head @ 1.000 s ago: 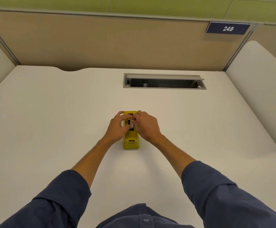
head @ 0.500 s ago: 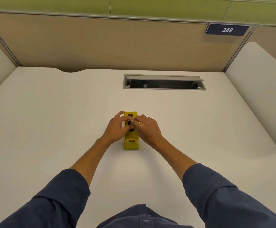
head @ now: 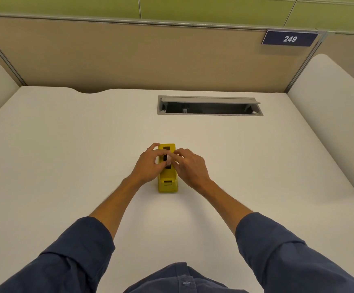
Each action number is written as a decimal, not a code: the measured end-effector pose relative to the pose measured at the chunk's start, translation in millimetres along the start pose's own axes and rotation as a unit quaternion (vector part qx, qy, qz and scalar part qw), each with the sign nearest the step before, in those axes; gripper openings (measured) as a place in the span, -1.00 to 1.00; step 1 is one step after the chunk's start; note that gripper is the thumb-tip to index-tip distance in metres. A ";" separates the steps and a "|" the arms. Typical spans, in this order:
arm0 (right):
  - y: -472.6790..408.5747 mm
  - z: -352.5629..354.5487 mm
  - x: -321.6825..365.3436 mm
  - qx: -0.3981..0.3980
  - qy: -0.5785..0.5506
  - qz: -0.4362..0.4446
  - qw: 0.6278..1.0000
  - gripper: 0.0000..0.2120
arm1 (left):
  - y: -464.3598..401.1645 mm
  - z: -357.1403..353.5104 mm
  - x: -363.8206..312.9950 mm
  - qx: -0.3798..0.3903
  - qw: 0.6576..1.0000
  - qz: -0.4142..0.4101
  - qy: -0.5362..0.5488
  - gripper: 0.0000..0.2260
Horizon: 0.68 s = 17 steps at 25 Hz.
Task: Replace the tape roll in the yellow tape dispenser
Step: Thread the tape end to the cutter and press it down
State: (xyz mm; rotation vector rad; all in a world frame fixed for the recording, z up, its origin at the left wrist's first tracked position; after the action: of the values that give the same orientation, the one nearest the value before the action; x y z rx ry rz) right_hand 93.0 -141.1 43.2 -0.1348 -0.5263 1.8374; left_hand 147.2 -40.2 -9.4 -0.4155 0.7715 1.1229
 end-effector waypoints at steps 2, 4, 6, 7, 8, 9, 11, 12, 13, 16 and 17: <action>0.2 -1.6 3.6 0.009 0.006 0.016 1.000 -0.79 | -0.4 -0.2 0.6 0.002 1.000 0.000 0.001 -0.72; 0.0 -1.9 5.5 0.014 0.012 0.022 1.000 -0.82 | -0.6 -0.1 1.2 0.003 1.000 0.002 0.000 -0.70; 0.3 -2.4 6.3 0.017 0.009 0.021 1.000 -0.83 | -0.8 -0.3 1.7 0.003 1.000 0.003 0.001 -0.69; 0.7 -2.3 6.3 0.015 0.007 0.021 1.000 -0.83 | -0.8 -0.6 1.7 0.003 1.000 0.003 0.001 -0.69; 1.3 -2.4 6.5 0.013 0.006 0.022 1.000 -0.83 | -0.6 -0.7 1.8 0.003 1.000 0.003 0.001 -0.69; 1.7 -2.6 6.2 0.011 0.006 0.022 1.000 -0.84 | -0.5 -0.8 1.8 0.004 1.000 0.003 0.001 -0.68; 2.5 -3.2 4.0 0.008 0.009 0.012 1.000 -0.84 | -0.2 -0.6 1.4 0.003 1.000 0.003 0.002 -0.69; 3.1 -3.3 2.5 0.005 0.011 0.005 1.000 -0.83 | 0.1 -0.5 0.8 0.002 1.000 0.003 0.003 -0.69; 3.6 -3.7 1.4 0.003 0.013 0.001 1.000 -0.82 | 0.5 -0.5 0.1 0.002 1.000 0.003 0.004 -0.69; 5.2 -4.5 0.0 -0.002 0.000 -0.002 1.000 -0.85 | 1.6 -0.7 -1.1 0.004 1.000 0.003 0.003 -0.68; 5.5 -4.4 -0.4 -0.004 -0.004 -0.002 1.000 -0.85 | 1.7 -0.8 -1.3 0.005 1.000 0.003 0.003 -0.68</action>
State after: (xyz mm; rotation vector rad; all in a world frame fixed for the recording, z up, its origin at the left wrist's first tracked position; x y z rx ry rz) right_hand 89.9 -141.5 36.9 -0.1316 -0.5400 1.8324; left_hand 145.1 -40.9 -8.8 -0.4083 0.7847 1.1233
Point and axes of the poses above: each hand's wrist, its own y-axis away from the middle knuckle, its own z-axis out of the back of the hand, x = y × z, the point moved 10 cm from there along -y, towards the middle knuckle, and after that the axes turned 4 degrees about x, right-handed, at the moved point
